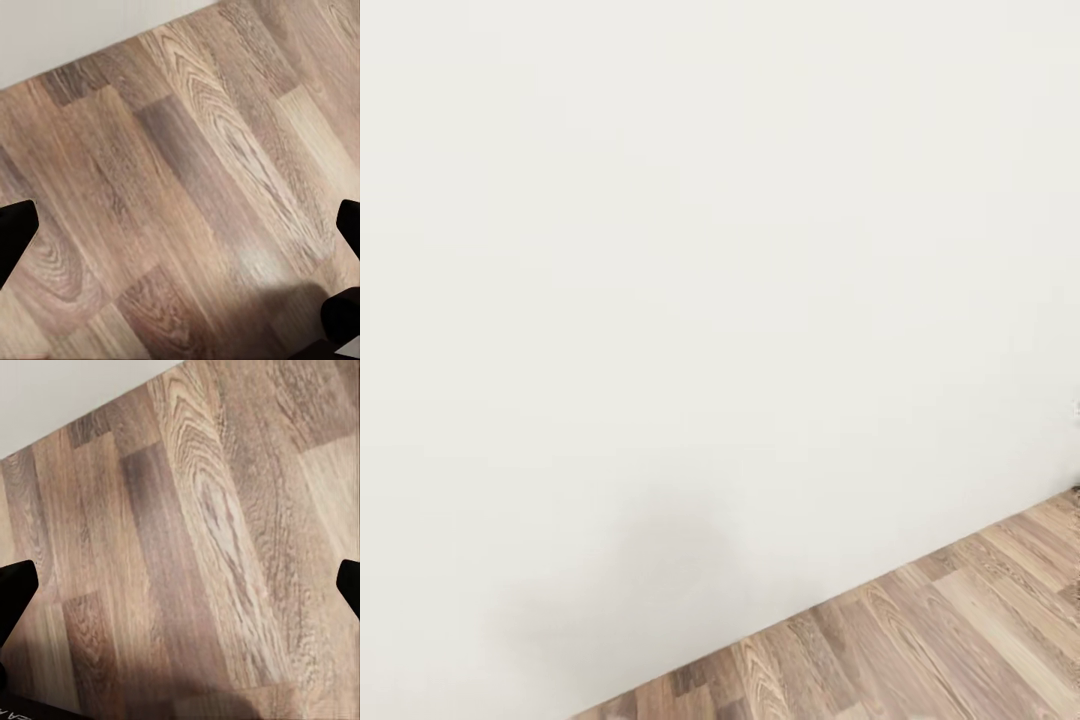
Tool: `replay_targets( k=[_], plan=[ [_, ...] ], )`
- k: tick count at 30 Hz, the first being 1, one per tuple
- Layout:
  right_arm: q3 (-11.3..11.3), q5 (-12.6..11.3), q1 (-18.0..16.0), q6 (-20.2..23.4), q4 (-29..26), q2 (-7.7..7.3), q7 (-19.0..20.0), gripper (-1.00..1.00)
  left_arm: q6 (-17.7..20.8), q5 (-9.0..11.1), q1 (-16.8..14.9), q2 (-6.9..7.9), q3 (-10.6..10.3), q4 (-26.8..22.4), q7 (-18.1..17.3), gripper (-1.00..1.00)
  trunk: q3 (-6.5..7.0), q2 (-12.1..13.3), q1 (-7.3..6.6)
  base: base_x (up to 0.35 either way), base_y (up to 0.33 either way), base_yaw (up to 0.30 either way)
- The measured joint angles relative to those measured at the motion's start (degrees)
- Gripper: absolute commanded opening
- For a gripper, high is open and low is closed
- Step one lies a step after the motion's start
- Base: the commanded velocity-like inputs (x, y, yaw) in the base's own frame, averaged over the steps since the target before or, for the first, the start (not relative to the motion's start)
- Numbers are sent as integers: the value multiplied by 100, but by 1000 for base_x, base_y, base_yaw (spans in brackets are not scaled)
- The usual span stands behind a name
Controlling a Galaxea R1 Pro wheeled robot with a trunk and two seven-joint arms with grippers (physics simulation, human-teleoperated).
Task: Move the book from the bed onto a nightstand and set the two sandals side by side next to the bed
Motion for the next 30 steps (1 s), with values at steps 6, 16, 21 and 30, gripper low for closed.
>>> replay_targets(
  k=[6, 16, 21, 30],
  plan=[
    [0, 0, 0, 0, 0, 0, 0, 100, 0, 0, 0, 0, 0, -1, 0, 100, 0, 0, 0, 326, 0, -187],
    [0, 0, 0, 0, 0, 0, 0, 100, 0, 0, 0, 0, 0, 0, 0, 100, 0, 0, 3, 189, 0, -187],
    [0, 0, 0, 0, 0, 0, 0, 100, 0, 0, 0, 0, 0, 1, 0, 100, 0, 0, 3, 20, 0, -187],
    [0, 0, 0, 0, 0, 0, 1, 100, 0, 0, 0, 0, 0, 1, 0, 100, 0, 0, 3, 3, 0, -187]
  ],
)
